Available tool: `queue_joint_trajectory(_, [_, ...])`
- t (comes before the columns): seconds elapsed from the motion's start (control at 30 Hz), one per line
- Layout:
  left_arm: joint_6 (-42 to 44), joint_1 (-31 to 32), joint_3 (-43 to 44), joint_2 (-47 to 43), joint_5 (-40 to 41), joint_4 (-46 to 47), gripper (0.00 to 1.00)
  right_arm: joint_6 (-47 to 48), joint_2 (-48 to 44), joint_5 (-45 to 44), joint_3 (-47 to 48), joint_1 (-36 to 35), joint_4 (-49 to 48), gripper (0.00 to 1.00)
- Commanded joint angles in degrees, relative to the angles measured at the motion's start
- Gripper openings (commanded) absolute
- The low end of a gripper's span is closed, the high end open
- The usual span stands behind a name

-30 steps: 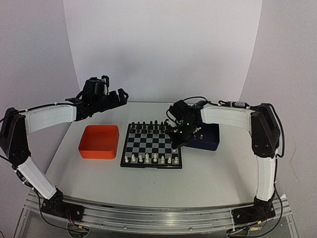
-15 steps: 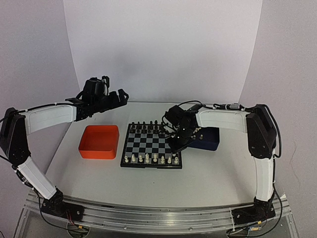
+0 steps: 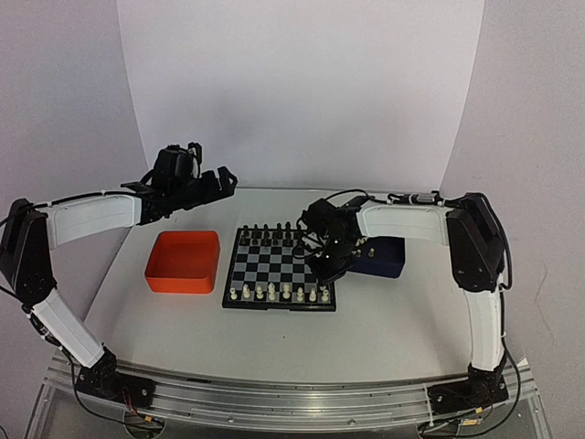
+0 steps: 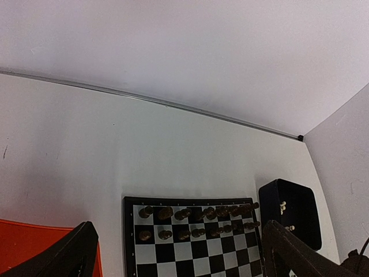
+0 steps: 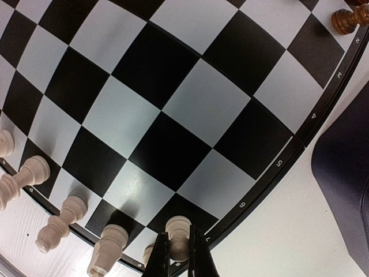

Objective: Set up the chess pieces on the board
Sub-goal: Place the chess piece on the chessboard.

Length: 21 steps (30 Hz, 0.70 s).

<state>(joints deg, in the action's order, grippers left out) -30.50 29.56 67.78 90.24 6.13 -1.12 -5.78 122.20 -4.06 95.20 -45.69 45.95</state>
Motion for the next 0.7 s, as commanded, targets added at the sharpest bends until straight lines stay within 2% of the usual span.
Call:
queue_joint_trajectory(0.0, [-0.25,-0.12,0.0,-2.98,0.38,-0.54,1.0,0.07,1.43,-1.11,1.62,-0.32,0.73,0.0])
queue_joint_trajectory(0.2, [0.13,-0.1,0.15,-3.18,0.72,-0.94,1.0,0.02,1.26,-1.32,1.27,-0.52,0.72,0.04])
queue_joint_trajectory(0.33, [0.18,-0.12,0.29,-3.05,0.96,-1.12,1.0,-0.52,0.96,-1.43,1.42,-0.47,0.73,0.17])
queue_joint_trajectory(0.47, [0.17,-0.12,0.36,-2.84,0.92,-1.19,1.0,-1.25,0.66,-0.4,1.93,-0.52,0.65,0.24])
queue_joint_trajectory(0.67, [-0.08,-0.1,0.2,-2.7,0.52,-0.66,1.0,-1.8,-0.12,-1.8,3.64,-0.52,0.64,0.29])
